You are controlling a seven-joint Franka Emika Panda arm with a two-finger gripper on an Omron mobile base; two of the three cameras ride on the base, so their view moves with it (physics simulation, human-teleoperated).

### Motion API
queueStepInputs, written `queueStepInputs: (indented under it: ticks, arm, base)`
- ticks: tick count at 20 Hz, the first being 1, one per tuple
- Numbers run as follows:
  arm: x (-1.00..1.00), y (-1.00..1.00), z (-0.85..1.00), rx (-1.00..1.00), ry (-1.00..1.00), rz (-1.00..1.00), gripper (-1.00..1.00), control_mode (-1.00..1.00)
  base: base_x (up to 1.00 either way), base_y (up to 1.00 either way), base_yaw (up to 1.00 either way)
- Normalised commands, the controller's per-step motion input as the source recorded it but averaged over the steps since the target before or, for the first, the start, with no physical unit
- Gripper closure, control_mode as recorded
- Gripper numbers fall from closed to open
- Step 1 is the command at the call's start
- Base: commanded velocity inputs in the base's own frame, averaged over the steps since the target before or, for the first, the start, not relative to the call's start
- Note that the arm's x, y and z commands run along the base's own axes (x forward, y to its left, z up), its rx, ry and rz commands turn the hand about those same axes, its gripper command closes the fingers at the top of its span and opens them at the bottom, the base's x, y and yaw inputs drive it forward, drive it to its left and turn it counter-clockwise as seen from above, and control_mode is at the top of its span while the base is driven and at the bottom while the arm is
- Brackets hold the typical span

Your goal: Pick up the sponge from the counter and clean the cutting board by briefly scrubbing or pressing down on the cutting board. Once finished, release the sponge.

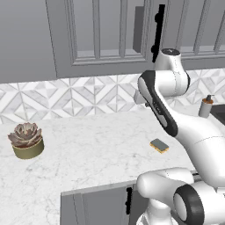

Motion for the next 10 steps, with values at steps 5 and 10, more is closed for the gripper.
queueStepInputs:
  ticks: [5,10]
  arm:
    - [-0.01,-0.17,-0.08,-0.02,0.01,0.0,-1.0,-1.0]
    - [0.11,-0.4,-0.45,-0.11,0.09,0.0,-1.0,-1.0]
  base:
    - [0.0,0.0,0.0]
    - [0.0,0.0,0.0]
